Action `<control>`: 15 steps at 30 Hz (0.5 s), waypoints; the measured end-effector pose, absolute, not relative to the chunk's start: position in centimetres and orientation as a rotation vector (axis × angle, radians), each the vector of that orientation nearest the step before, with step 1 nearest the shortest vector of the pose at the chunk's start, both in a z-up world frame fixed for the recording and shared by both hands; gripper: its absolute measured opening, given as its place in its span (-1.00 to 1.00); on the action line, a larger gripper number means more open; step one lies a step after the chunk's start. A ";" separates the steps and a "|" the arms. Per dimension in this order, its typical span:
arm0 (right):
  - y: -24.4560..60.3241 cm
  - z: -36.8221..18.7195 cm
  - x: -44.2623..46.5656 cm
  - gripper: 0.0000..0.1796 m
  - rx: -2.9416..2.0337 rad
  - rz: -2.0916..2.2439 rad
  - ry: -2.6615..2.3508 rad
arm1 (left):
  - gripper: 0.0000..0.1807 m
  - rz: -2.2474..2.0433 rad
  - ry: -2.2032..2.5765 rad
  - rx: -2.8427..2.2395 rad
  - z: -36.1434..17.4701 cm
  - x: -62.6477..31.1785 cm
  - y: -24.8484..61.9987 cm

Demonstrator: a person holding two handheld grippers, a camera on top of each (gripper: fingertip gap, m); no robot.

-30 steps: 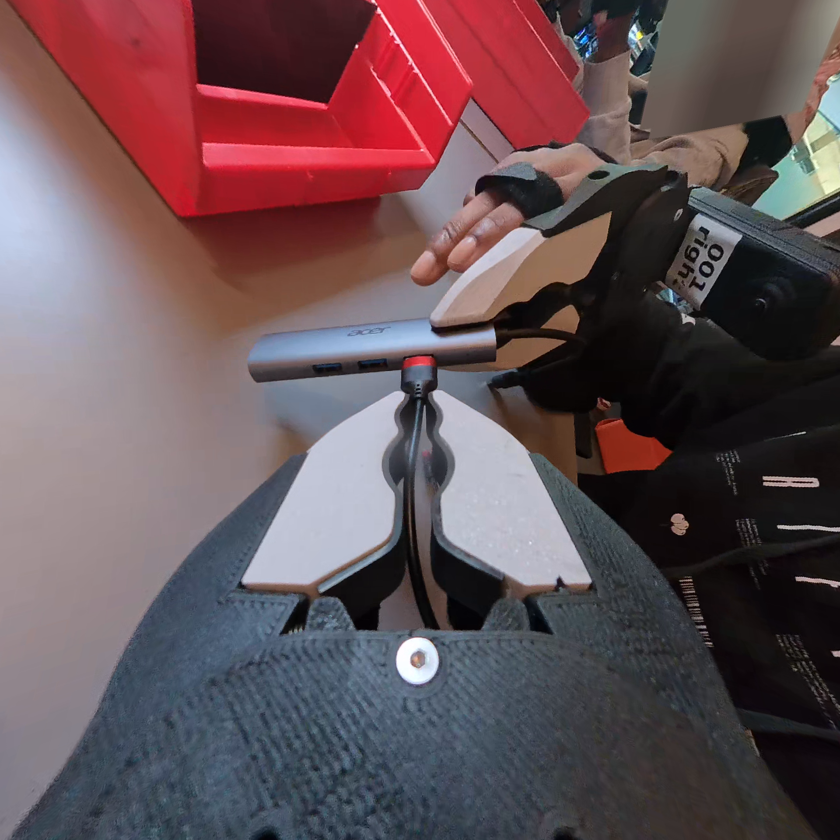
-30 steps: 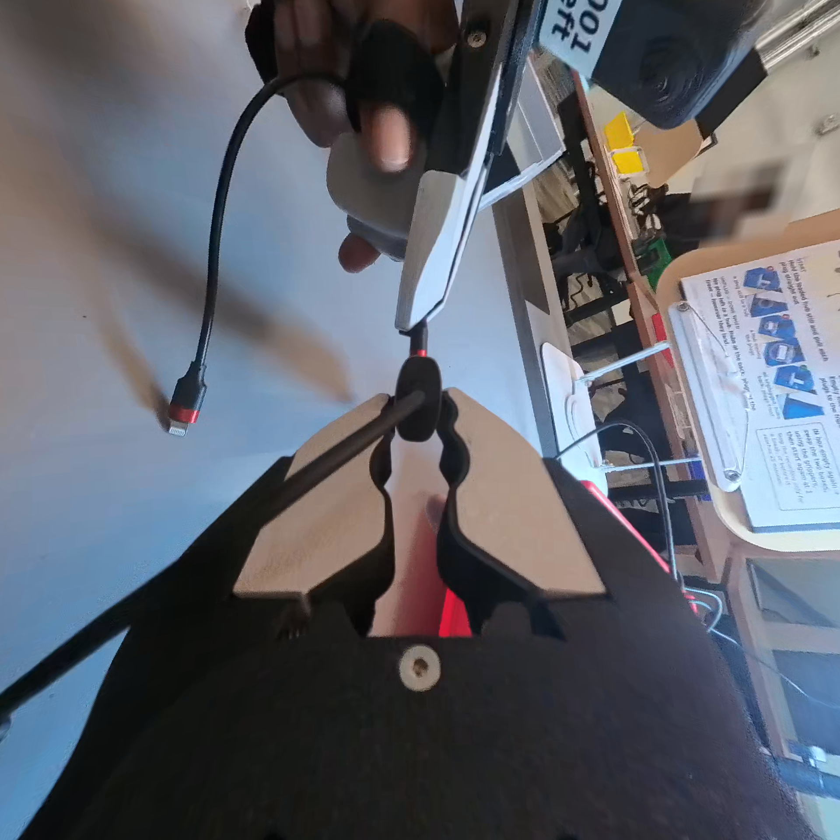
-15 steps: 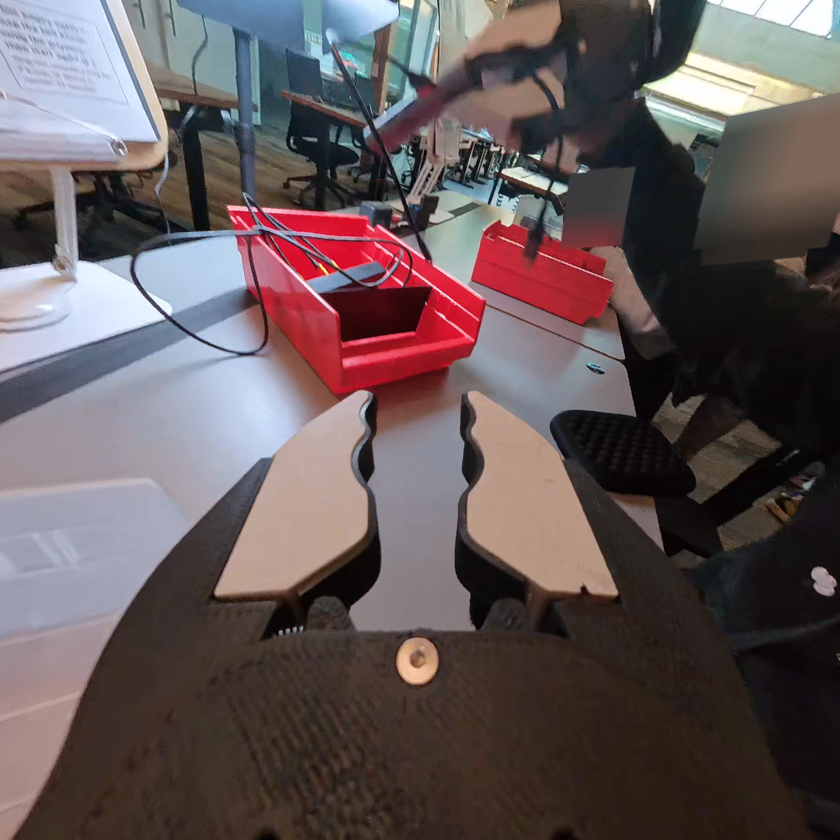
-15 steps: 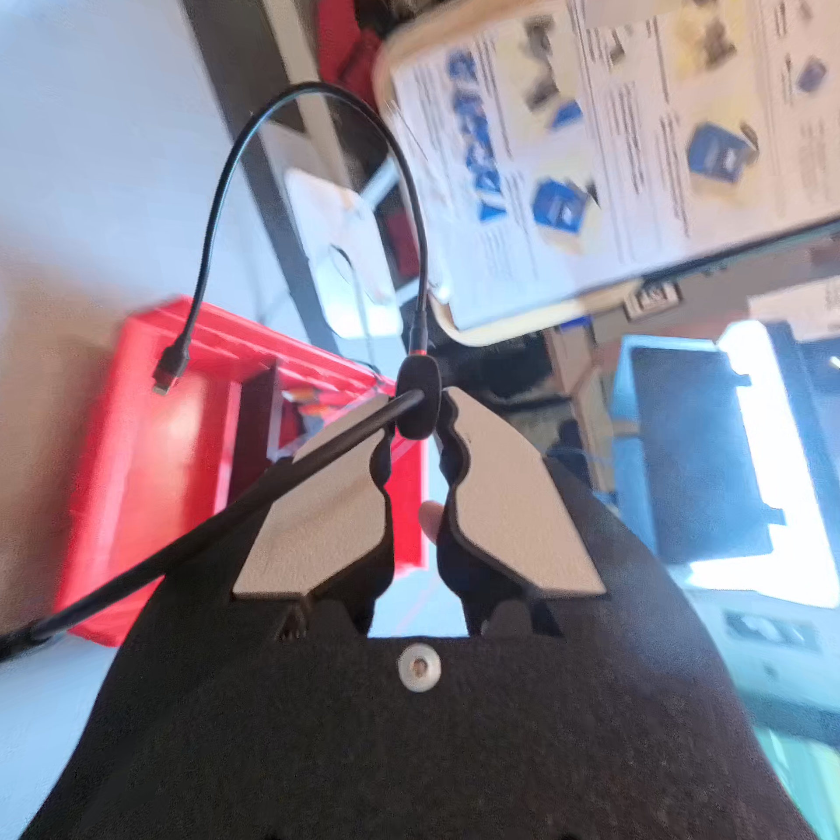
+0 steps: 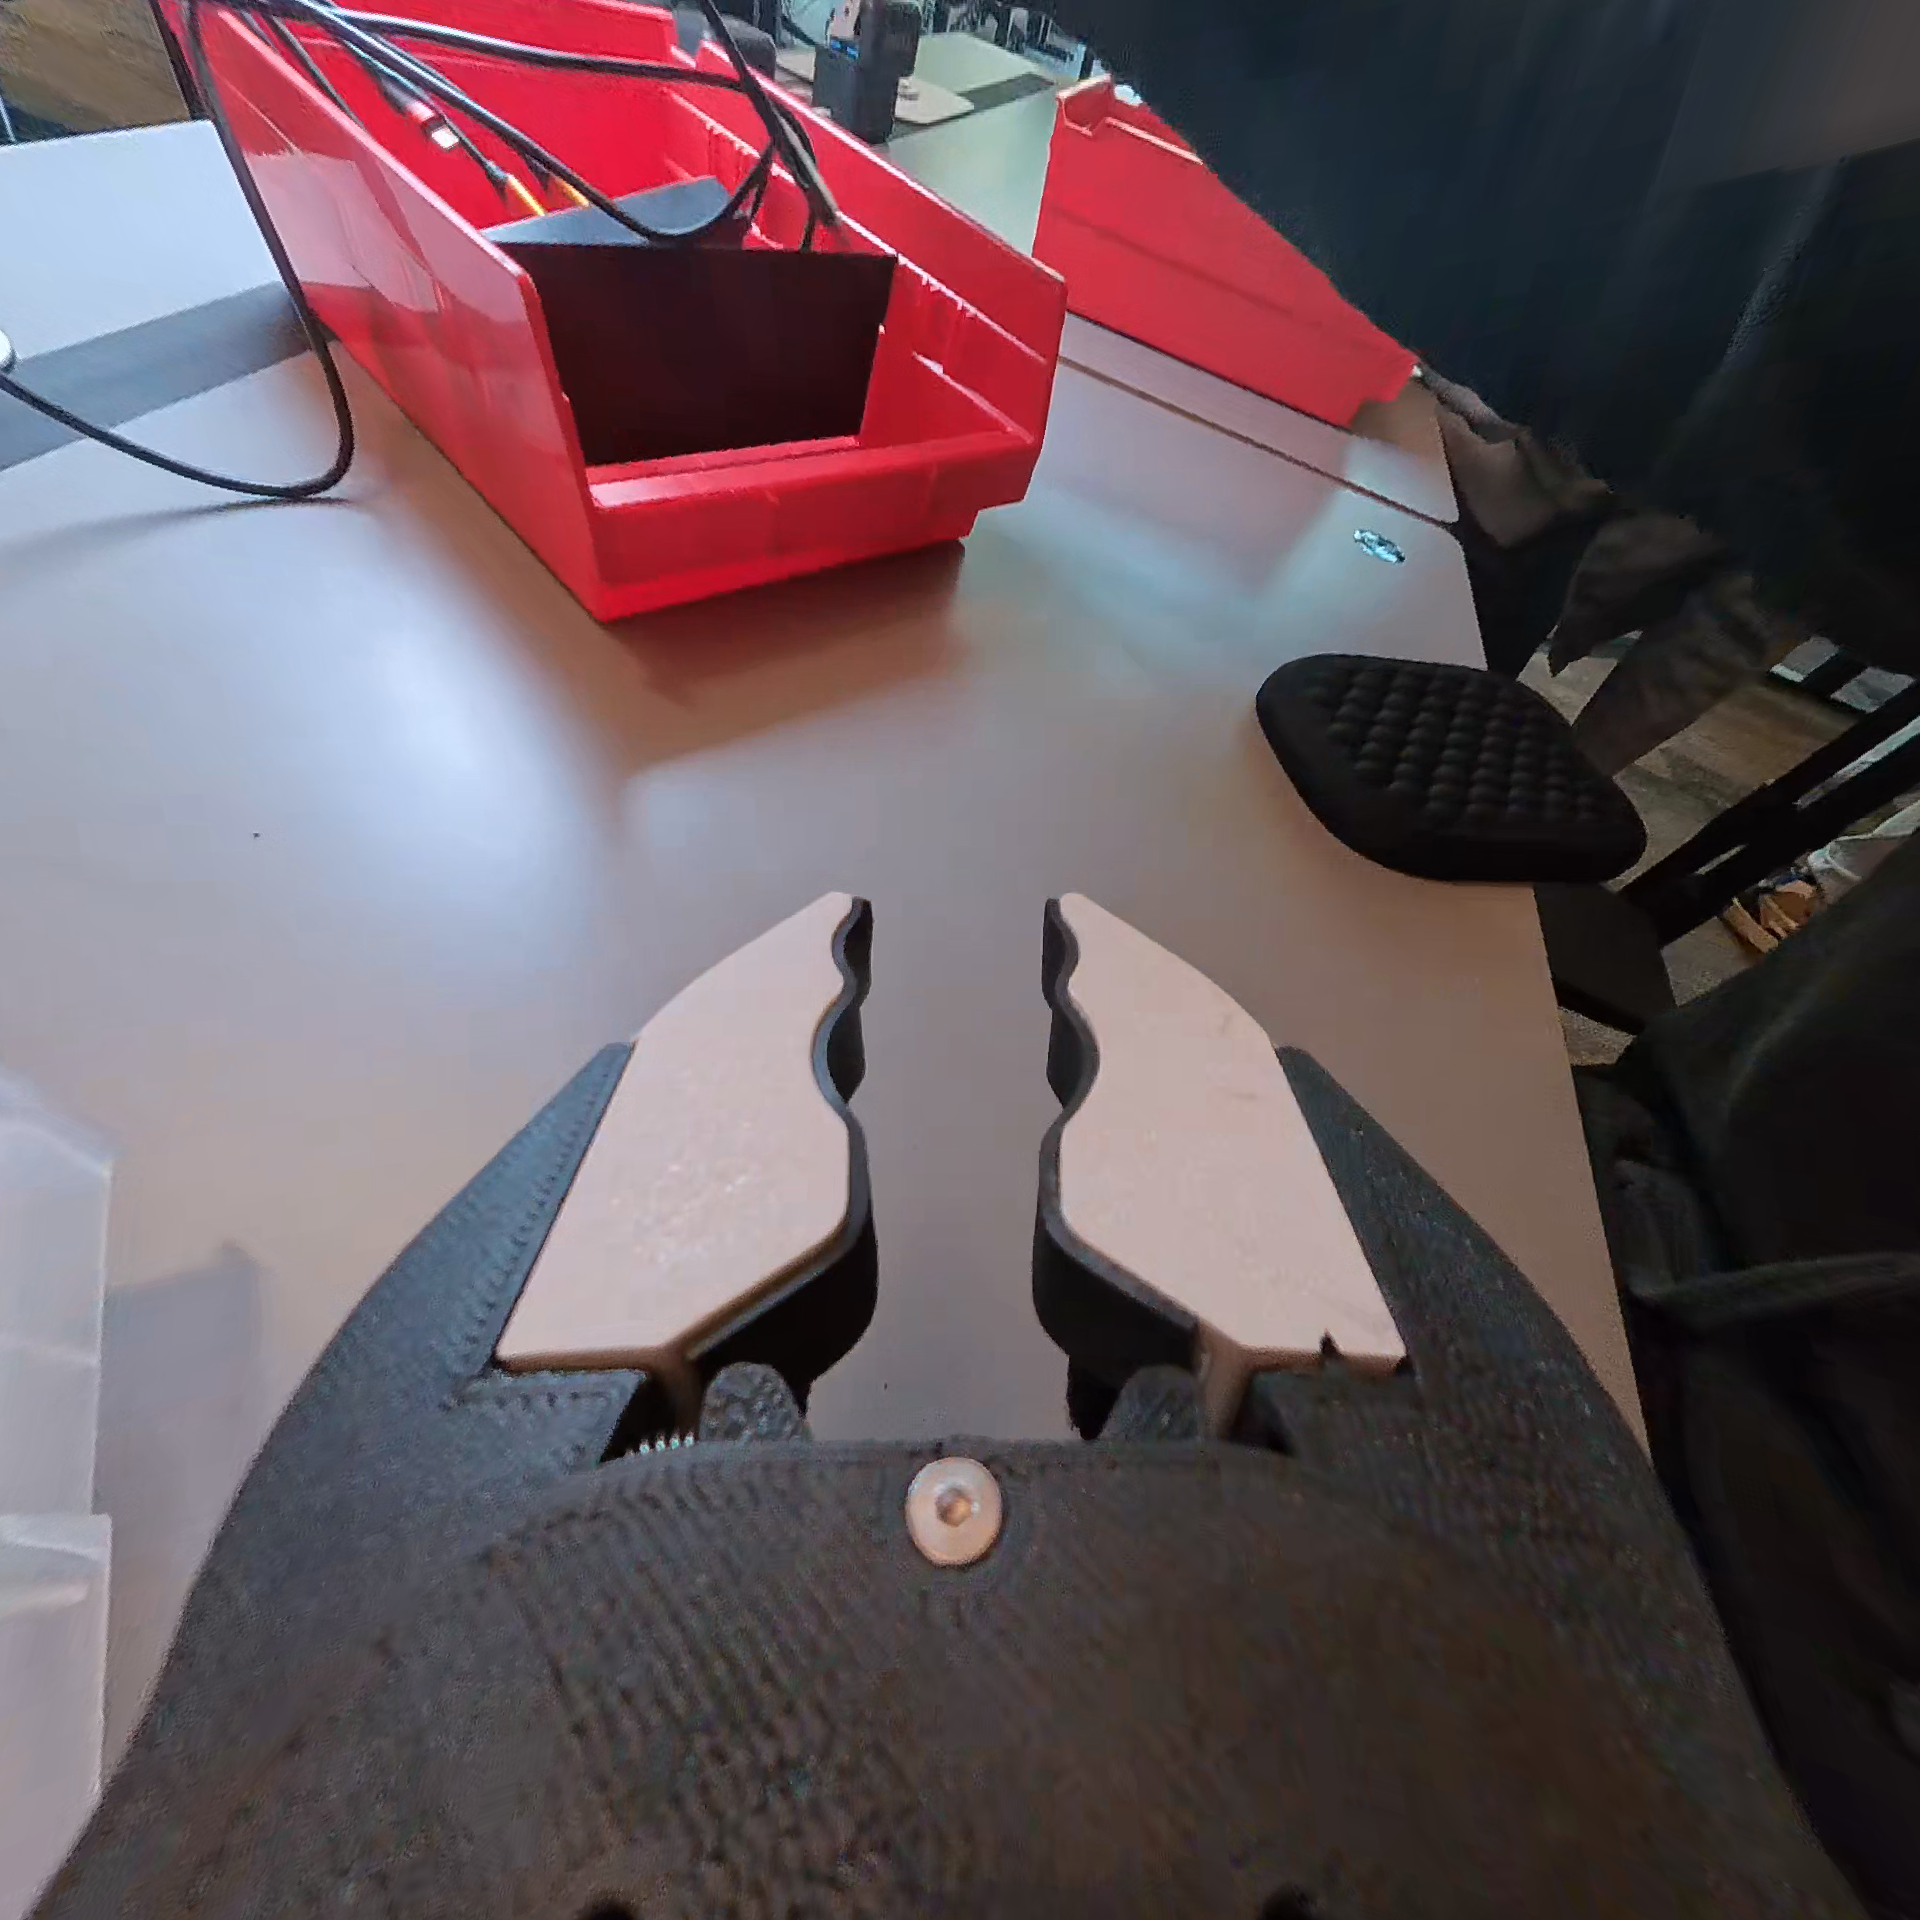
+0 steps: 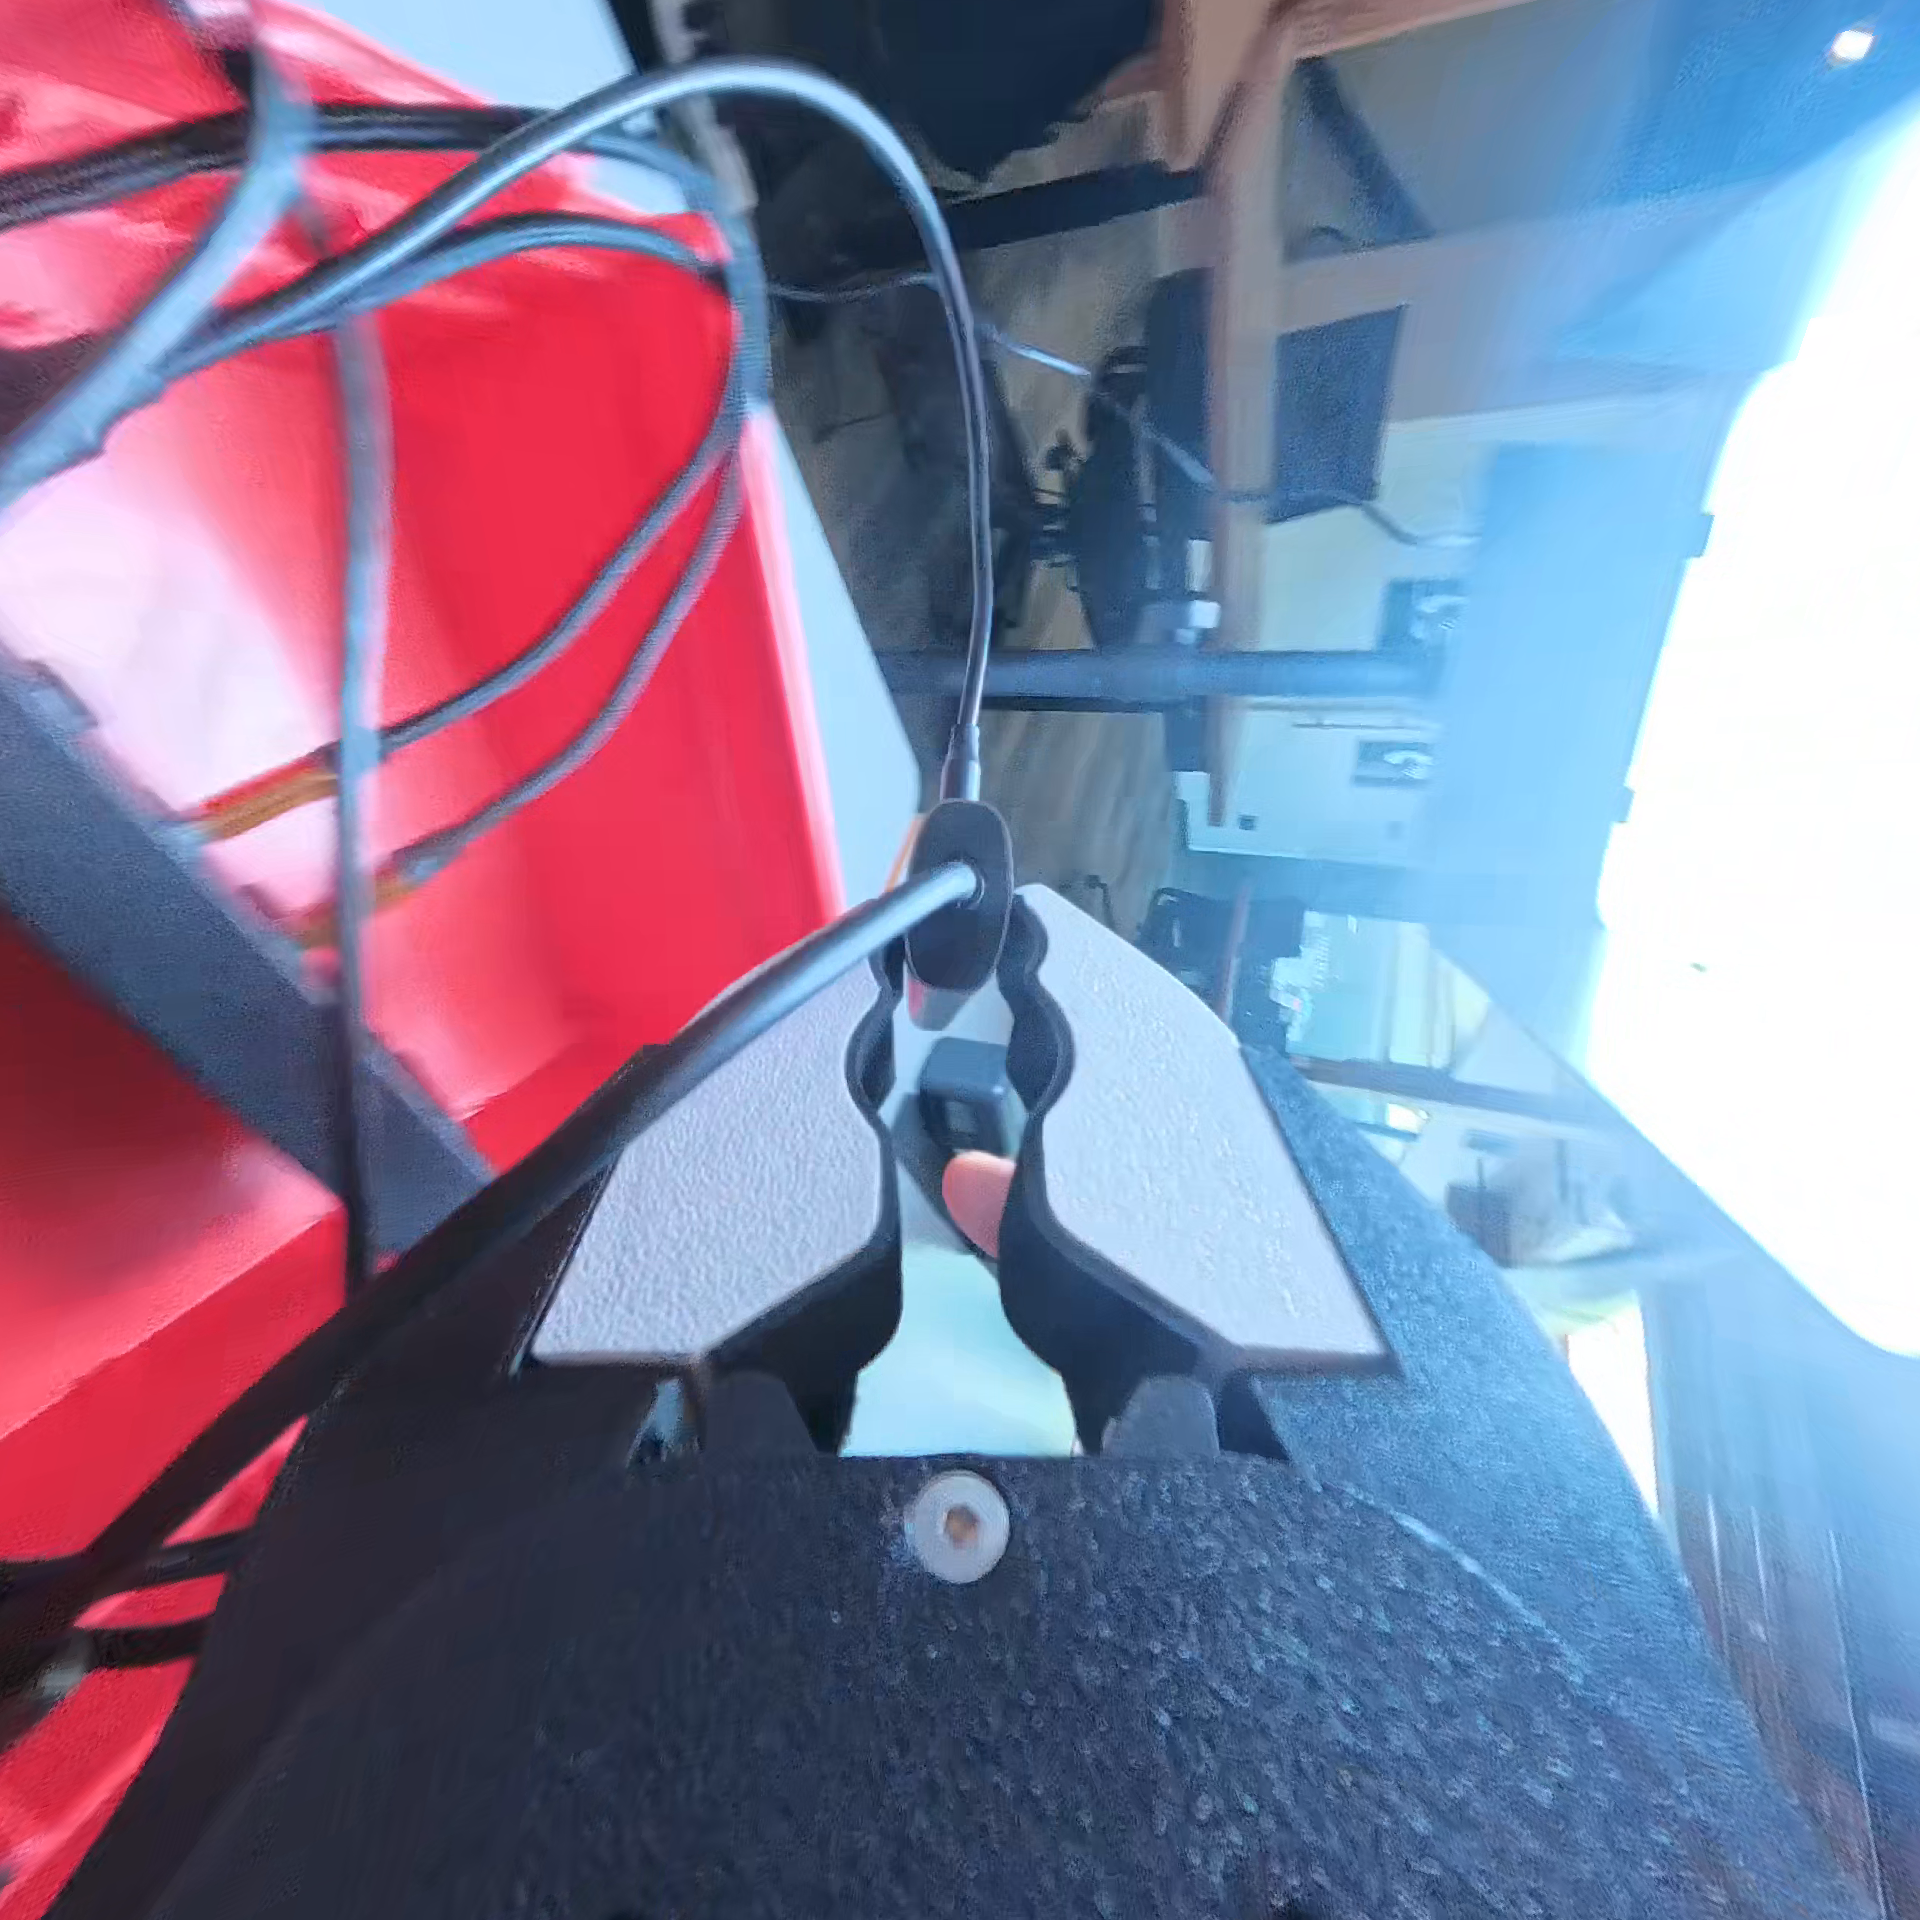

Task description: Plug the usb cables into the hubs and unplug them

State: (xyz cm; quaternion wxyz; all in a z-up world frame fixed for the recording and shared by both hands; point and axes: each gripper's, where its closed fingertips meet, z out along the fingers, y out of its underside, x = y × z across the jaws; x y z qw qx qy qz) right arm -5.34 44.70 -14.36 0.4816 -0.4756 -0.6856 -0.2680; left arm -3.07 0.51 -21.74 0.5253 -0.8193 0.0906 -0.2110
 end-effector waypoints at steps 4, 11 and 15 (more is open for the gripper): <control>42.8 -17.7 -4.6 -0.75 -1.166 -0.626 -1.835 | -0.66 -0.492 0.248 -1.982 -22.4 -3.0 0.6; 39.7 -18.3 -1.9 -0.54 -1.377 -0.282 -2.091 | -0.66 -0.489 0.259 -2.008 -23.2 -2.8 0.7; 38.7 -15.5 0.1 -0.44 -1.455 -0.100 -2.064 | -0.63 -0.390 0.221 -2.016 -22.8 -4.2 0.6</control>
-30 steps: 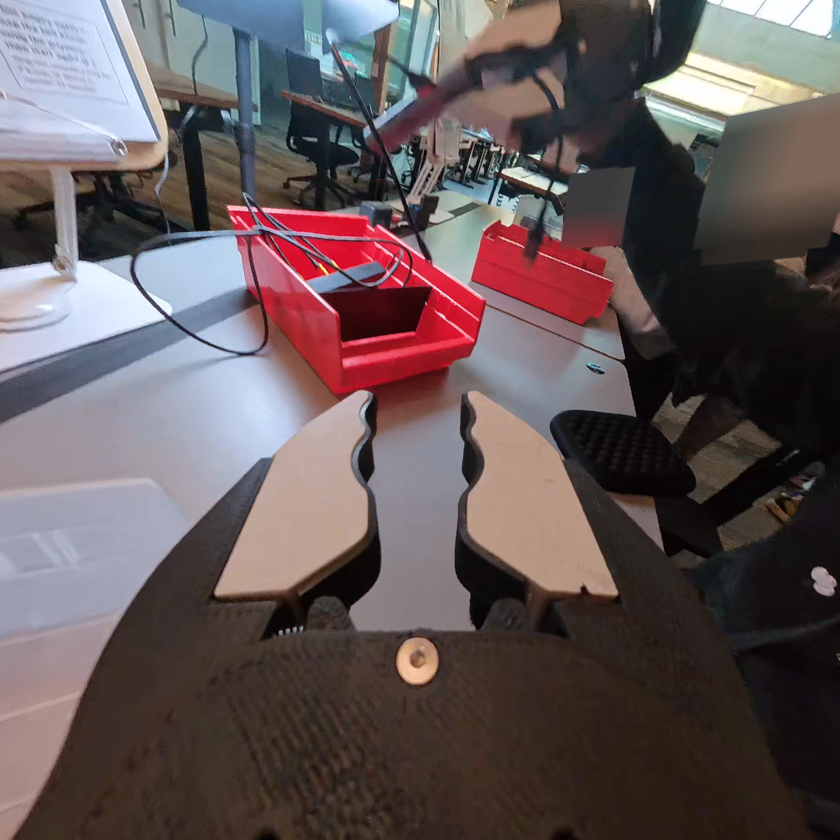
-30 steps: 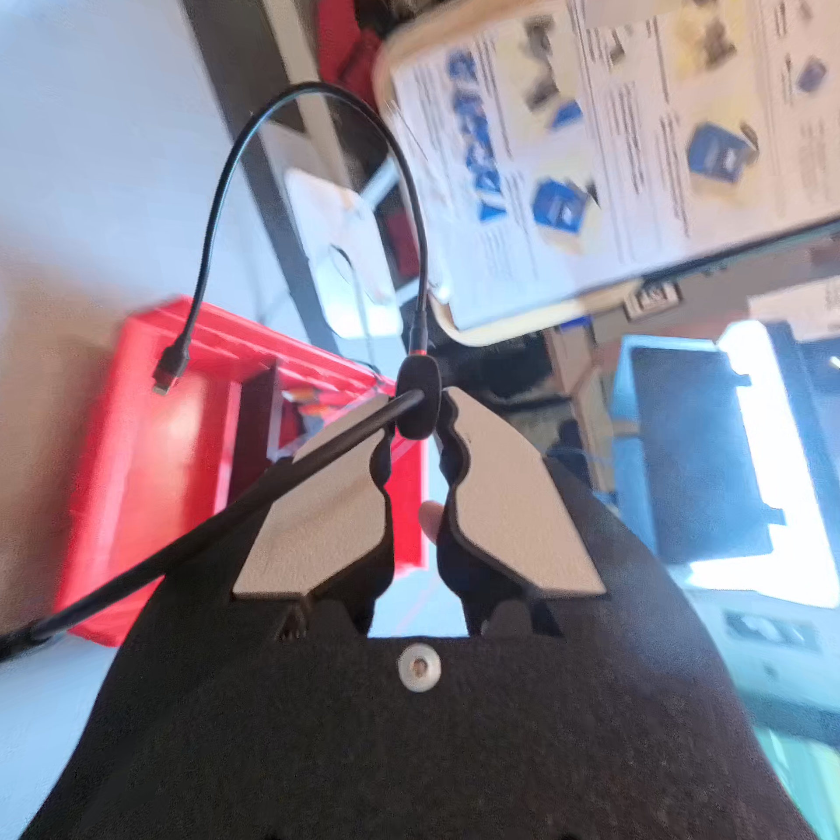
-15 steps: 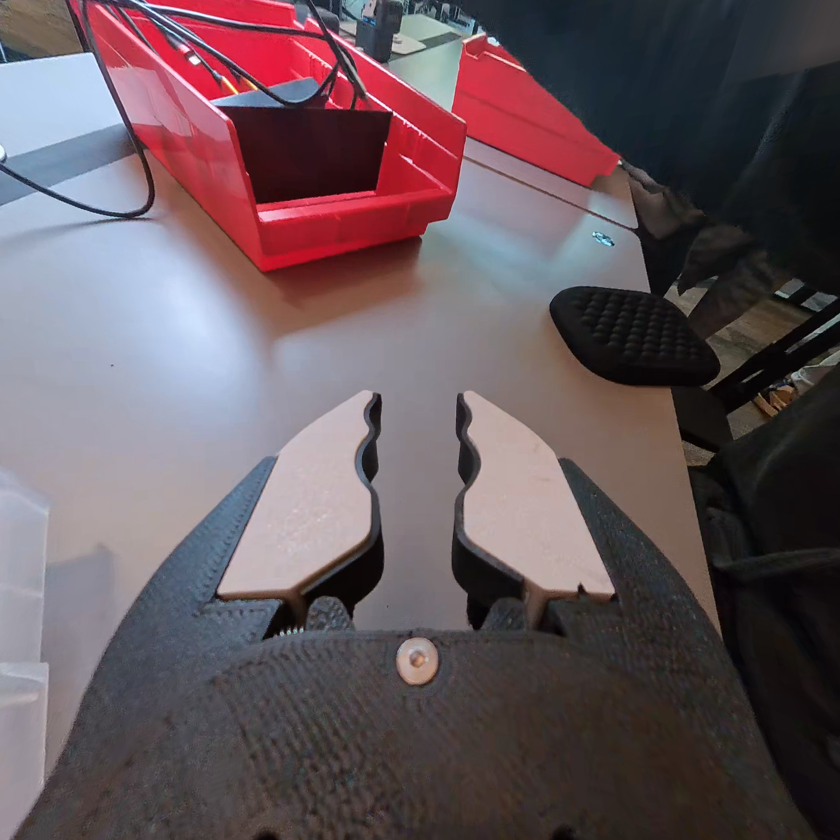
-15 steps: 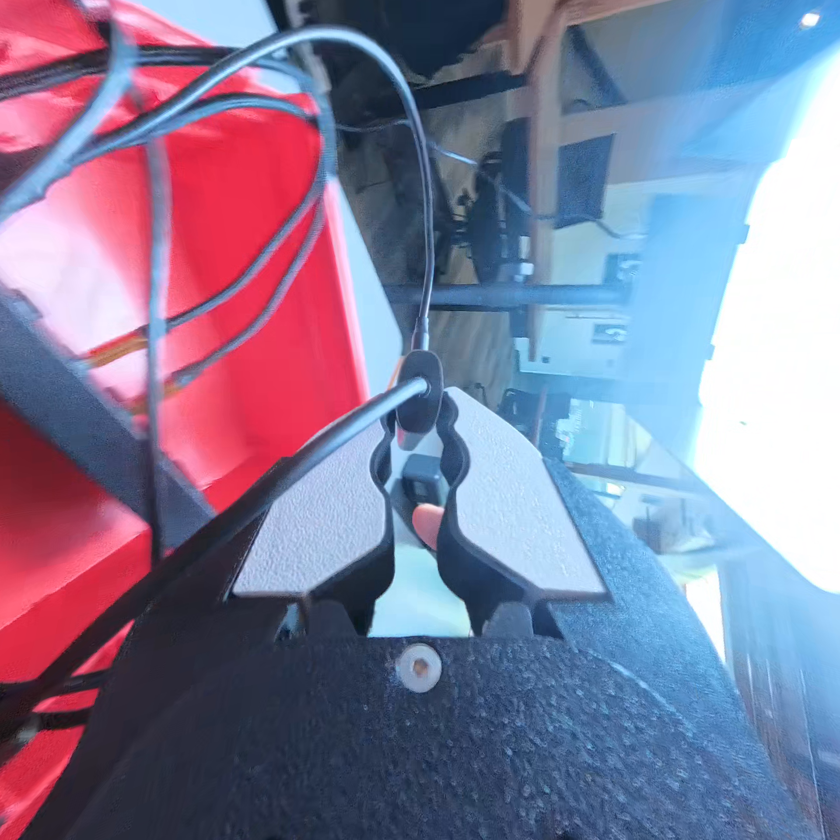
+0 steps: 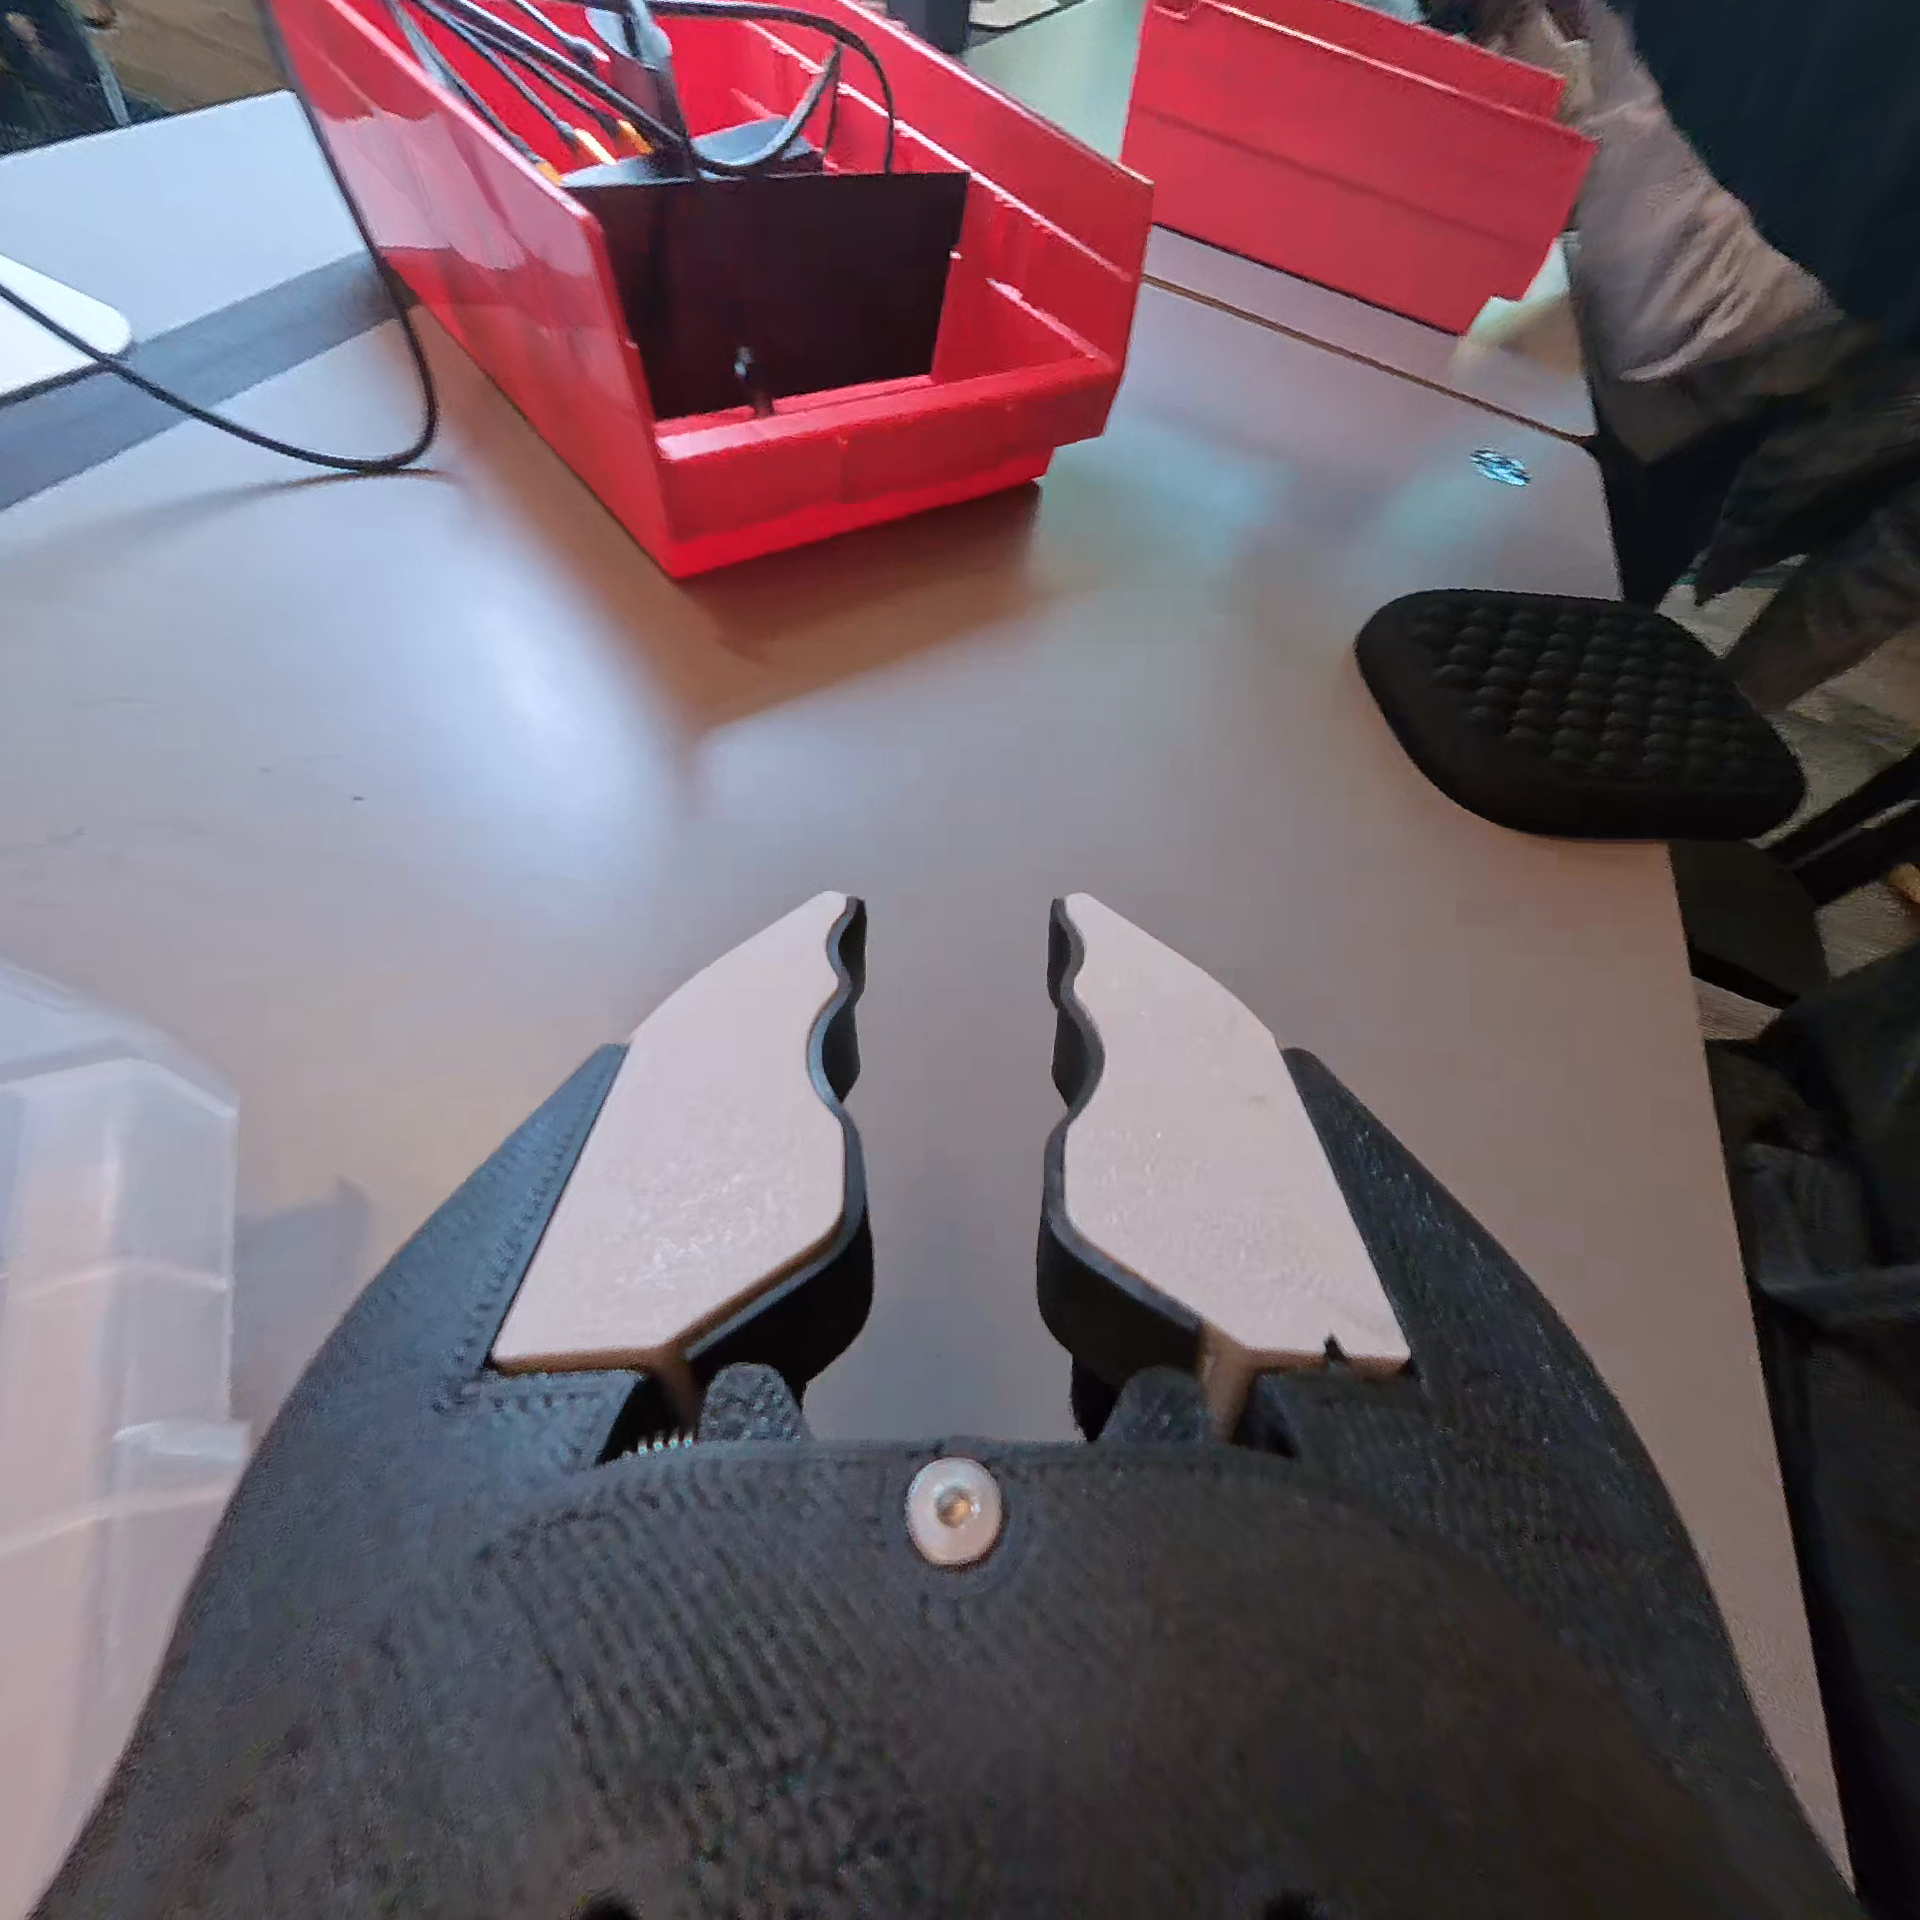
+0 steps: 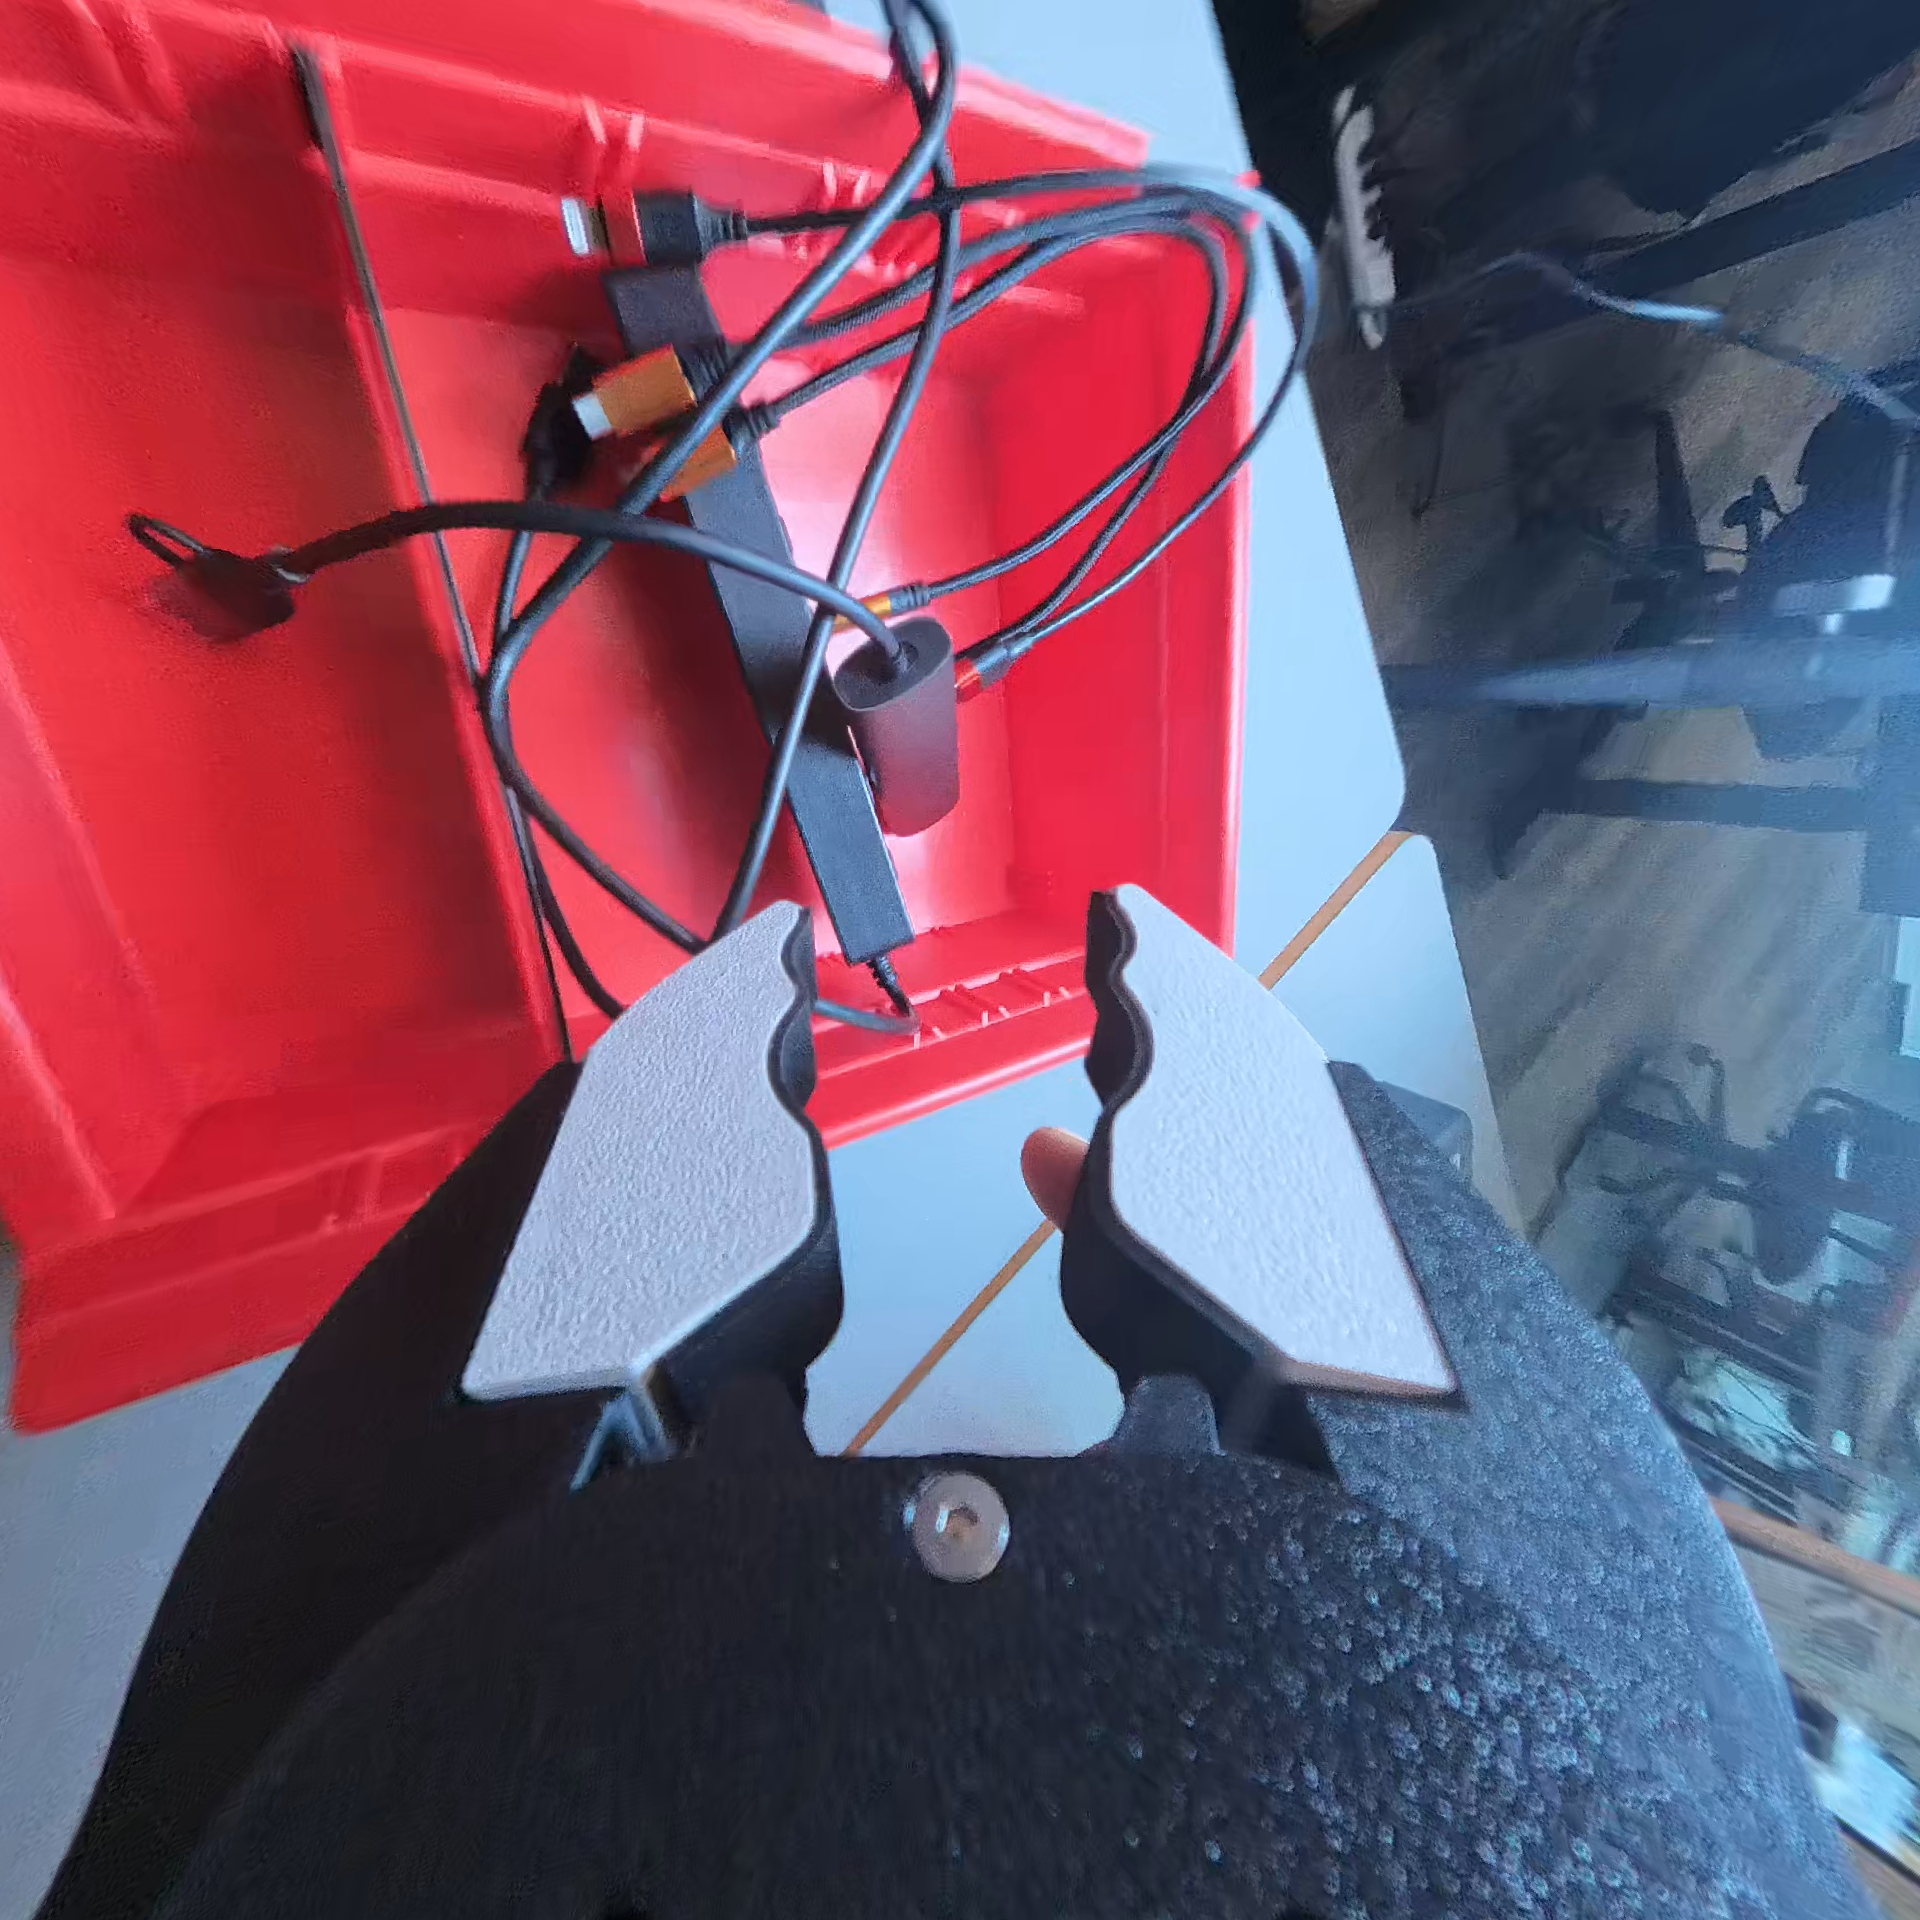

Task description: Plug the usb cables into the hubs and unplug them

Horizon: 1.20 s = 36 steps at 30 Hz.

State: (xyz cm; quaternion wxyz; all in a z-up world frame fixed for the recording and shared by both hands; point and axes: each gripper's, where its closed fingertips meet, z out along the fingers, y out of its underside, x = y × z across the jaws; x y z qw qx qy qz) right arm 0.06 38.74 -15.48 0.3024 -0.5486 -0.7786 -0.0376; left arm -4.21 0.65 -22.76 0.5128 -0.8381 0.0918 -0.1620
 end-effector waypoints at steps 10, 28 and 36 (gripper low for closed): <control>22.0 -21.4 1.8 -0.40 -1.260 0.207 -2.305 | -0.38 0.393 0.036 -2.379 -23.3 -16.4 -3.4; 11.3 -27.4 6.3 -0.67 -0.928 0.075 -2.428 | -0.67 0.619 0.737 -2.501 -29.4 -15.2 3.4; 4.5 -26.2 10.9 -0.67 -0.877 0.195 -2.286 | -0.53 0.622 1.019 -2.280 -28.9 -14.9 6.7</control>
